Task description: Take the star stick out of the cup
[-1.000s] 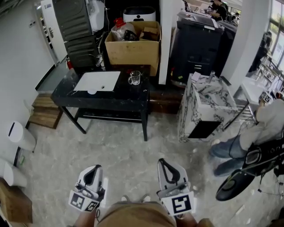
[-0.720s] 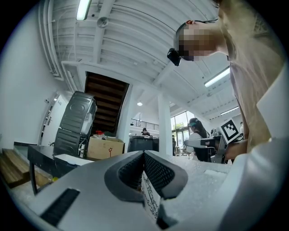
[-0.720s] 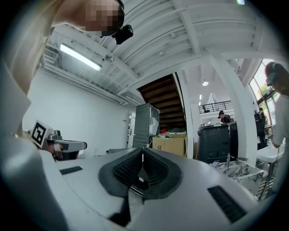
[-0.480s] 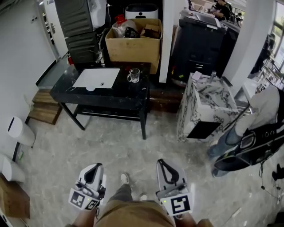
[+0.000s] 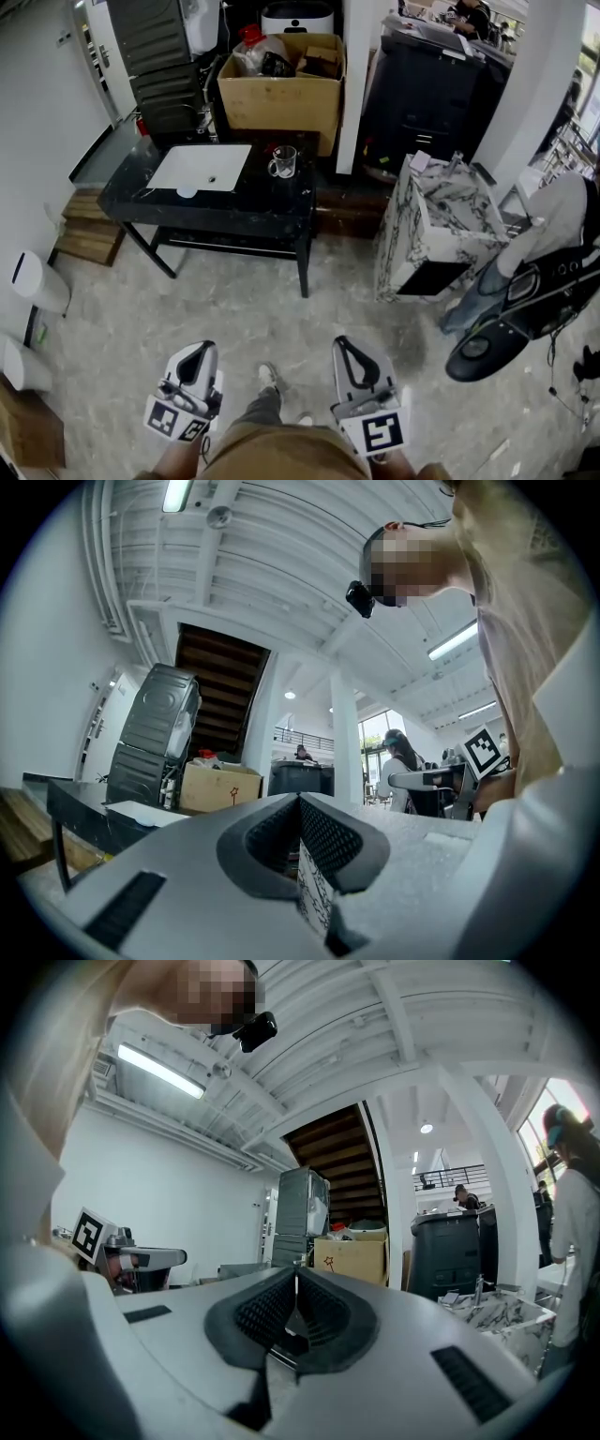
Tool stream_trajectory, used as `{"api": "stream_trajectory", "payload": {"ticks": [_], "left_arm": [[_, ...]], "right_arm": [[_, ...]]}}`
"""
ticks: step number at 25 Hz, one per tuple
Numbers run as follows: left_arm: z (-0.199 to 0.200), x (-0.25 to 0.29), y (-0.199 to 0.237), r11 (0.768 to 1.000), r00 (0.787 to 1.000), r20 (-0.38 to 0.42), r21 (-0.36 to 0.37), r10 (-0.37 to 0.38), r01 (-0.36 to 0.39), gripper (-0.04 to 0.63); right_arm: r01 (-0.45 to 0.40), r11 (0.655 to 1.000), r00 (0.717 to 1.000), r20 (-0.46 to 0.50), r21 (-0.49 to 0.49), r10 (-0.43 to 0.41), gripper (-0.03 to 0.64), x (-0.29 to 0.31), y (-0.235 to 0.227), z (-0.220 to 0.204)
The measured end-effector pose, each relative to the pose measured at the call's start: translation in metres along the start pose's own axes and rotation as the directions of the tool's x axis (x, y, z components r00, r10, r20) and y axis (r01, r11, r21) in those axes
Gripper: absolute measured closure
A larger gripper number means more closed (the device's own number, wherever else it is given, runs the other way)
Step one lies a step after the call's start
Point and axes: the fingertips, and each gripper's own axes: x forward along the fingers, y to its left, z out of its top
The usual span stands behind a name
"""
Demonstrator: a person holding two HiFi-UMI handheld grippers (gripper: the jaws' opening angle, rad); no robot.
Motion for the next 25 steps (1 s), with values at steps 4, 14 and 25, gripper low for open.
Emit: {"api": "stream_trajectory", "payload": {"ticks": [4,14,25], "left_arm": [[-0.004,0.014,0.032,1.000,1.000,-0.005,-0.007,0.008,-0.008,0.594],[-0.007,0.062,0.126,0.999,1.000,-0.020,-0.035,-0.010,0.009,0.594],[0.002,0.106,0.213,0.998,0.998,0.007,-0.034,-0.057,0.057,0.594]], "right_arm": [[-0.010,1.000,1.000,-0.007,-0.006,0.010,0.614,0.034,0.002,-0.004],[-0.023,1.000,0.999,-0.030,-0.014,0.023,0.614,0.146,0.013,-0.003],[0.029,0.999,0.999,-0.030,-0.030,-0.030,0.614,0.241,0.019,0.000]]}}
